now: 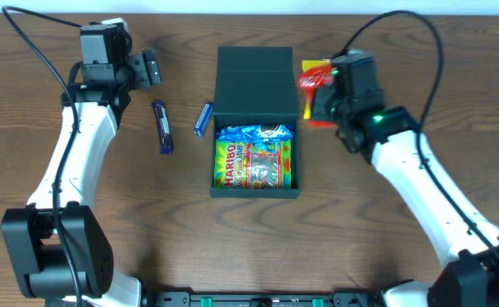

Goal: Pack container
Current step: 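Grasp the red Hacks bag with the right gripper, then place the red Hacks bag into the box and release it, then grasp the yellow Hacks bag with the right gripper and lift, then lower the yellow Hacks bag into the box beside the red bag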

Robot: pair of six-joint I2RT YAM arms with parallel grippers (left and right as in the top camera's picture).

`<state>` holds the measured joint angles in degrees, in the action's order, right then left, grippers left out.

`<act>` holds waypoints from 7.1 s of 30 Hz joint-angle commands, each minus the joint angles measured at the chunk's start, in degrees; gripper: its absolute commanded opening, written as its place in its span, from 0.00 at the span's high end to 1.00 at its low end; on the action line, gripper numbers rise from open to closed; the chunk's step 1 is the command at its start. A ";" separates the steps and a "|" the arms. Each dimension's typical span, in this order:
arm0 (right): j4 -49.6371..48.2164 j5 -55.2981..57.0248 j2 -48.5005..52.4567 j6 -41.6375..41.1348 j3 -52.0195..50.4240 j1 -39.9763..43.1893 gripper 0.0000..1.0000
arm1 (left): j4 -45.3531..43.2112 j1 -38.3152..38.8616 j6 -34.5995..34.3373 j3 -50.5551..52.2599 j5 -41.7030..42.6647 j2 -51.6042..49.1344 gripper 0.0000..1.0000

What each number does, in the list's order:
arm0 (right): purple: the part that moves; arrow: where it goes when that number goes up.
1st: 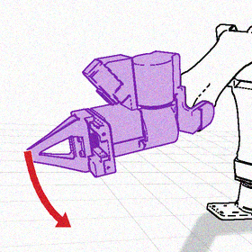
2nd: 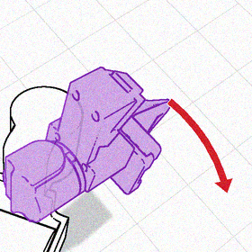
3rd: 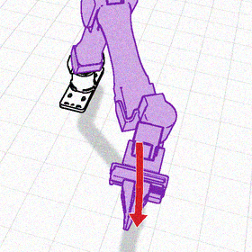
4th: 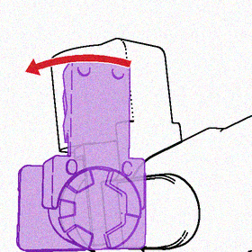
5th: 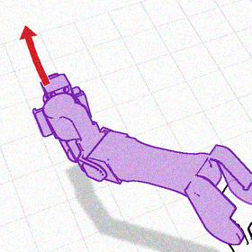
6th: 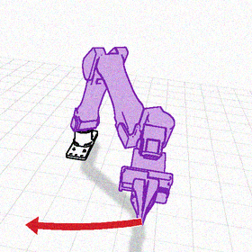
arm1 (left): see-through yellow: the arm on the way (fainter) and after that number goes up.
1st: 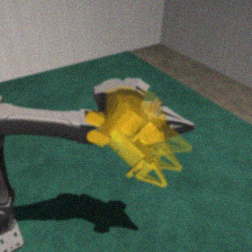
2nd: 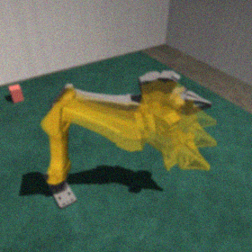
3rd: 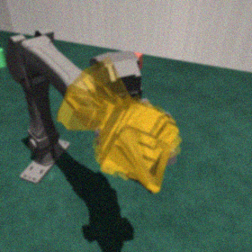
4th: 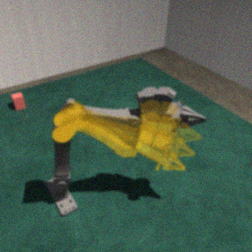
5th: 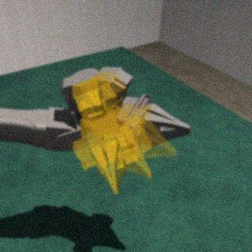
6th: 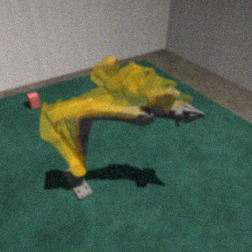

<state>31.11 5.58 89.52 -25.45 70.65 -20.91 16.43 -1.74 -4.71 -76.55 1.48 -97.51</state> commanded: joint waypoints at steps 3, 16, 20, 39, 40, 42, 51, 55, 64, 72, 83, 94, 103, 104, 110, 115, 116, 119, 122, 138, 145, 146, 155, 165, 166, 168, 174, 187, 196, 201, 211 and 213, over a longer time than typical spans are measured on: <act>2.25 0.00 -0.90 -10.60 0.26 -6.36 0.99 | -0.50 -0.42 -0.63 -1.25 -0.57 0.57 0.05; 9.14 1.97 5.05 -24.44 0.26 -15.63 0.99 | -2.08 -0.50 -0.63 -1.25 -0.55 0.57 0.05; 10.27 4.59 6.21 -26.86 0.26 -17.22 0.99 | -2.16 -0.50 -0.63 -1.25 -0.55 0.57 0.05; 2.32 13.16 2.93 -15.56 0.33 -18.12 0.36 | -3.21 -0.55 -0.66 -1.25 -0.39 0.57 0.05; 1.09 15.98 2.93 -15.56 0.33 -17.59 0.35 | -3.21 -0.55 -0.66 -1.25 -0.39 0.57 0.05; -0.76 20.65 2.95 -15.50 0.33 -15.85 0.33 | -3.19 -0.55 -0.66 -1.25 -0.39 0.57 0.05; -12.39 22.62 3.41 -7.02 0.33 -3.41 0.29 | -3.19 -0.55 -0.66 -1.25 -0.37 0.57 0.05; -15.28 19.34 4.85 -6.93 0.33 1.53 0.29 | -3.19 -0.55 -0.66 -1.25 -0.37 0.57 0.05; -24.98 11.37 15.87 3.21 0.33 7.08 0.37 | -3.19 -0.55 -0.66 -1.25 -0.37 0.57 0.05; -29.44 9.18 24.15 5.81 0.33 7.50 0.44 | -3.19 -0.55 -0.66 -1.25 -0.37 0.57 0.05; -29.53 9.18 31.15 5.81 0.33 7.61 0.66 | -3.19 -0.55 -0.66 -1.25 -0.37 0.57 0.05; -27.63 9.16 30.45 5.81 0.52 7.56 0.99 | -3.19 -0.55 -0.66 -1.25 -0.37 0.57 0.05; -22.25 8.96 17.00 7.32 0.90 7.34 0.98 | -3.19 -0.55 -0.66 -1.25 -0.37 0.57 0.05; -21.57 8.94 15.39 7.32 0.90 7.32 0.99 | -3.19 -0.55 -0.66 -1.25 -0.37 0.57 0.05; -17.88 4.46 5.40 7.30 0.90 6.64 0.98 | -3.21 -0.55 -0.63 -1.25 -0.39 0.57 0.05; -16.92 -2.14 -0.35 6.67 0.90 4.66 0.99 | -3.26 -0.55 -0.63 -1.25 -0.42 0.57 0.05; -16.87 -3.23 -0.98 5.88 0.90 3.96 0.99 | -3.28 -0.55 -0.63 -1.25 -0.42 0.57 0.05; -16.04 -5.14 -1.68 1.42 0.90 1.03 0.99 | -3.63 -0.55 -0.63 -1.25 -0.42 0.57 0.05; -13.88 -5.46 -1.64 -3.69 0.90 -2.91 0.99 | -4.13 -0.55 -0.63 -1.25 -0.42 0.57 0.05; -9.77 -1.53 4.92 -20.81 0.87 -18.58 0.98 | -5.14 -0.55 -0.63 -1.25 -0.39 0.57 0.05; -7.32 -1.07 9.38 -25.59 0.87 -21.20 0.98 | -5.11 -0.55 -0.63 -1.25 -0.39 0.57 0.05; -6.86 -1.01 9.99 -26.36 0.87 -21.35 0.98 | -5.09 -0.55 -0.63 -1.25 -0.39 0.57 0.05; -5.35 -0.98 14.67 -26.10 0.87 -22.91 0.98 | -5.09 -0.55 -0.63 -1.25 -0.39 0.57 0.05; -3.21 -7.54 14.99 -18.16 0.87 -23.47 0.98 | -4.42 -0.55 -0.63 -1.25 -0.39 0.57 0.05; -2.82 -7.54 14.99 -18.14 0.87 -23.43 0.98 | -4.35 -0.55 -0.63 -1.25 -0.39 0.57 0.05; -0.98 -7.54 14.91 -18.12 0.90 -23.41 0.98 | -4.35 -0.55 -0.63 -1.25 -0.39 0.57 0.05; 1.97 -6.93 12.79 -15.58 0.92 -23.26 0.99 | -4.33 -0.55 -0.63 -1.25 -0.39 0.57 0.05; -6.43 -0.46 2.95 -10.21 0.92 -23.26 0.98 | -4.26 -0.55 -0.63 -1.25 -0.39 0.57 0.05; -4.90 -1.16 2.73 -10.36 0.92 -23.28 0.98 | -4.26 -0.55 -0.63 -1.25 -0.39 0.57 0.05; 0.13 -2.97 2.80 -15.93 0.92 -23.28 0.99 | -4.26 -0.55 -0.63 -1.25 -0.39 0.57 0.05; 1.03 -4.57 5.01 -19.98 0.90 -23.28 0.98 | -4.26 -0.55 -0.63 -1.25 -0.37 0.57 0.05; 0.98 -5.09 5.92 -21.79 0.90 -23.32 0.98 | -4.24 -0.55 -0.63 -1.25 -0.35 0.57 0.05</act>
<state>32.34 1.45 93.91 -44.25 71.40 -43.75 12.16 -1.89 -4.73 -76.55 1.32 -97.51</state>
